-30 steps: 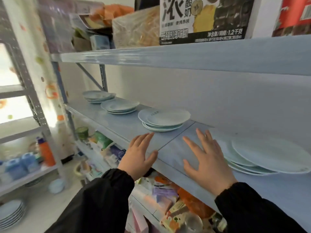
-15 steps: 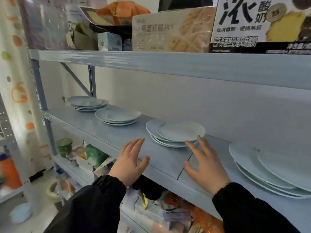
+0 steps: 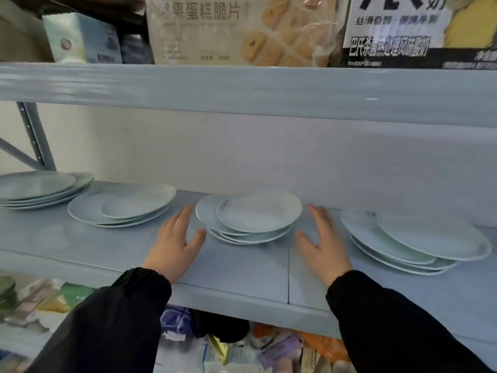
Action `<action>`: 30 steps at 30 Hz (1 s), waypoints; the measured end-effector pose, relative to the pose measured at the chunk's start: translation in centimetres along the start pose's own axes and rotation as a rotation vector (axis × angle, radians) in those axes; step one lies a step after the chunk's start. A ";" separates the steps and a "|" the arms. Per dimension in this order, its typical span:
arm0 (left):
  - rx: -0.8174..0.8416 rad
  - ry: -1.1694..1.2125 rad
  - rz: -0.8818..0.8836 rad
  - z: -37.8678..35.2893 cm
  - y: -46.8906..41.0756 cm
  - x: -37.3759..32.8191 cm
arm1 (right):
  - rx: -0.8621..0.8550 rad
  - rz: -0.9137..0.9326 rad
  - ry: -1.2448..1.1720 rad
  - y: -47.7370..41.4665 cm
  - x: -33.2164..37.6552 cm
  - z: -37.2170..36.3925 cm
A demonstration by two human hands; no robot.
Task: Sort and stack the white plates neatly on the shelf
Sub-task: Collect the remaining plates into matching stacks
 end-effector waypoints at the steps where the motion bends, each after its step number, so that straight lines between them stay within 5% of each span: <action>1: 0.001 0.015 -0.003 -0.4 -0.8 -0.1 | -0.010 -0.023 -0.013 -0.2 -0.1 -0.1; 11: 0.042 0.404 0.211 -4.1 -8.2 4.3 | -0.098 -0.151 -0.171 -3.5 -0.5 -2.3; 30: 0.091 0.254 0.128 -6.0 -9.1 5.8 | -0.023 -0.148 -0.104 -5.2 -1.3 -3.9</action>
Point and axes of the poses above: each hand's wrist, its own y-axis away from the middle knuckle, its own z-axis out of the back of the hand, x = y × z, the point moved 6 cm from there along -y, towards the middle knuckle, and after that the axes turned 6 degrees about -x, right-handed, at the moved point
